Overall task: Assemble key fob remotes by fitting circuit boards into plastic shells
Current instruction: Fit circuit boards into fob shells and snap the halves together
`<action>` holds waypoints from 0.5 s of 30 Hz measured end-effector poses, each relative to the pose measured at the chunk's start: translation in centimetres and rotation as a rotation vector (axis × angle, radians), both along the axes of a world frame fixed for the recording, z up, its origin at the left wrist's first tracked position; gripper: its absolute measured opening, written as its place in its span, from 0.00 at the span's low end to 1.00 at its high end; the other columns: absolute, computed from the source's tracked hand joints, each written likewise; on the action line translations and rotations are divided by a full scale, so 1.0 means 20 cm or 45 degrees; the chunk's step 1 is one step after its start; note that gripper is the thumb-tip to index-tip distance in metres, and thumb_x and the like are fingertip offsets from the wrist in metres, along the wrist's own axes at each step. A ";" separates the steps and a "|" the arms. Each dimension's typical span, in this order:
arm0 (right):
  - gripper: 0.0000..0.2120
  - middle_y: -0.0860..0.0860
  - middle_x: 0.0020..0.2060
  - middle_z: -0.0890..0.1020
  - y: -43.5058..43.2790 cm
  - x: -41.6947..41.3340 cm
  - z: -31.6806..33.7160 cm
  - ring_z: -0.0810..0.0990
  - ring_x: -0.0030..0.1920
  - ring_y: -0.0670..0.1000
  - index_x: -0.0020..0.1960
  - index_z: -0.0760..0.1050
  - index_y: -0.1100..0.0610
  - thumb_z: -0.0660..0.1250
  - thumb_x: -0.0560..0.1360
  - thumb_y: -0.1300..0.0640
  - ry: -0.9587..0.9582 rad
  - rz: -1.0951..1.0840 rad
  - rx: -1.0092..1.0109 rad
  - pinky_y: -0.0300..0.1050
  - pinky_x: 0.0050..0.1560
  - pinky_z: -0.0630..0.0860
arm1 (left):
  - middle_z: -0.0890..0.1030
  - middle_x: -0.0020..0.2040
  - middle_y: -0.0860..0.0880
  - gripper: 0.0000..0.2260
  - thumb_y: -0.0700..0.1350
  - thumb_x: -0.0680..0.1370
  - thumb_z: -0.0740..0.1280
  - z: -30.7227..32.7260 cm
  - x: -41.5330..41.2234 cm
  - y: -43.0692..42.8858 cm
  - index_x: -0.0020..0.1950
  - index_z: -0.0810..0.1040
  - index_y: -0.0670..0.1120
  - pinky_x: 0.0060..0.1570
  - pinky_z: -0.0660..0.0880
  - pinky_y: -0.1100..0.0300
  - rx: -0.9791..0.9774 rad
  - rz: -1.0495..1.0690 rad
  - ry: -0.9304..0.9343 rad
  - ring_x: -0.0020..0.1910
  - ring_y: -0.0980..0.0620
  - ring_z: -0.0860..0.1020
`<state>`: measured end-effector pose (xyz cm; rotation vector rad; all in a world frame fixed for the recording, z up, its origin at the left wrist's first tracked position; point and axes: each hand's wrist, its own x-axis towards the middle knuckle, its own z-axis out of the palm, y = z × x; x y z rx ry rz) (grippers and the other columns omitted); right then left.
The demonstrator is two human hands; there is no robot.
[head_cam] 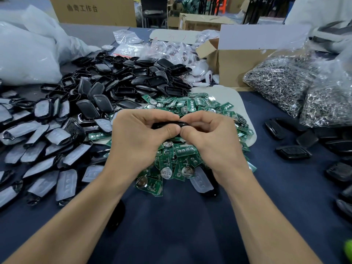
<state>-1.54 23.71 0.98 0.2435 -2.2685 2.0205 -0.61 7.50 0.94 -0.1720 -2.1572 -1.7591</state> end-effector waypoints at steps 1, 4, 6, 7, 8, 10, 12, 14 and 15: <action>0.06 0.48 0.37 0.87 0.00 0.00 0.00 0.84 0.36 0.46 0.45 0.85 0.50 0.74 0.71 0.61 -0.030 0.041 0.005 0.40 0.37 0.79 | 0.88 0.41 0.52 0.11 0.36 0.68 0.82 0.00 -0.01 -0.01 0.43 0.89 0.50 0.44 0.83 0.60 0.045 -0.017 0.009 0.42 0.51 0.87; 0.06 0.54 0.41 0.87 -0.01 0.01 0.00 0.82 0.32 0.52 0.48 0.84 0.56 0.72 0.74 0.64 -0.158 0.190 -0.193 0.41 0.30 0.77 | 0.89 0.45 0.48 0.09 0.35 0.66 0.81 -0.01 -0.02 -0.02 0.40 0.88 0.47 0.49 0.83 0.58 0.224 -0.098 0.001 0.47 0.48 0.88; 0.08 0.57 0.40 0.88 -0.01 0.01 0.00 0.83 0.31 0.53 0.46 0.85 0.56 0.72 0.75 0.67 -0.170 0.154 -0.289 0.42 0.31 0.78 | 0.89 0.46 0.48 0.09 0.36 0.67 0.80 -0.01 -0.01 -0.02 0.44 0.89 0.47 0.51 0.82 0.60 0.257 -0.152 -0.043 0.49 0.49 0.88; 0.10 0.56 0.39 0.88 -0.01 0.01 0.00 0.84 0.33 0.53 0.44 0.85 0.54 0.72 0.75 0.69 -0.155 0.101 -0.307 0.42 0.33 0.80 | 0.89 0.47 0.49 0.11 0.36 0.69 0.80 -0.01 -0.01 -0.01 0.48 0.89 0.48 0.51 0.82 0.60 0.236 -0.154 -0.072 0.50 0.50 0.87; 0.12 0.55 0.39 0.88 -0.01 0.00 -0.01 0.85 0.34 0.53 0.43 0.86 0.53 0.72 0.75 0.70 -0.140 0.055 -0.320 0.42 0.36 0.81 | 0.89 0.48 0.51 0.14 0.35 0.70 0.80 -0.02 -0.01 -0.01 0.51 0.88 0.50 0.52 0.82 0.60 0.186 -0.139 -0.097 0.51 0.52 0.87; 0.13 0.54 0.39 0.88 0.00 0.00 -0.01 0.85 0.35 0.50 0.42 0.86 0.52 0.73 0.74 0.71 -0.127 0.019 -0.355 0.40 0.38 0.81 | 0.89 0.47 0.53 0.15 0.37 0.71 0.80 -0.03 -0.02 0.00 0.53 0.88 0.53 0.53 0.83 0.56 0.087 -0.097 -0.135 0.49 0.53 0.87; 0.11 0.53 0.38 0.88 -0.01 0.00 -0.01 0.84 0.35 0.49 0.42 0.86 0.52 0.75 0.71 0.68 -0.126 0.032 -0.368 0.39 0.38 0.80 | 0.89 0.44 0.53 0.14 0.38 0.72 0.80 -0.04 -0.02 0.00 0.49 0.89 0.56 0.51 0.84 0.52 0.080 -0.072 -0.133 0.46 0.52 0.88; 0.07 0.51 0.37 0.86 -0.01 0.00 -0.01 0.81 0.34 0.48 0.42 0.86 0.51 0.75 0.69 0.62 -0.112 0.068 -0.343 0.41 0.37 0.79 | 0.89 0.44 0.53 0.14 0.39 0.71 0.80 -0.03 -0.01 0.00 0.49 0.89 0.57 0.49 0.84 0.53 0.092 -0.062 -0.082 0.45 0.51 0.88; 0.06 0.51 0.35 0.85 -0.01 0.00 0.00 0.79 0.33 0.49 0.43 0.85 0.51 0.74 0.69 0.60 -0.098 0.082 -0.313 0.42 0.35 0.78 | 0.89 0.44 0.52 0.13 0.39 0.71 0.80 -0.02 -0.01 0.00 0.50 0.89 0.56 0.49 0.85 0.54 0.105 -0.075 -0.066 0.45 0.50 0.88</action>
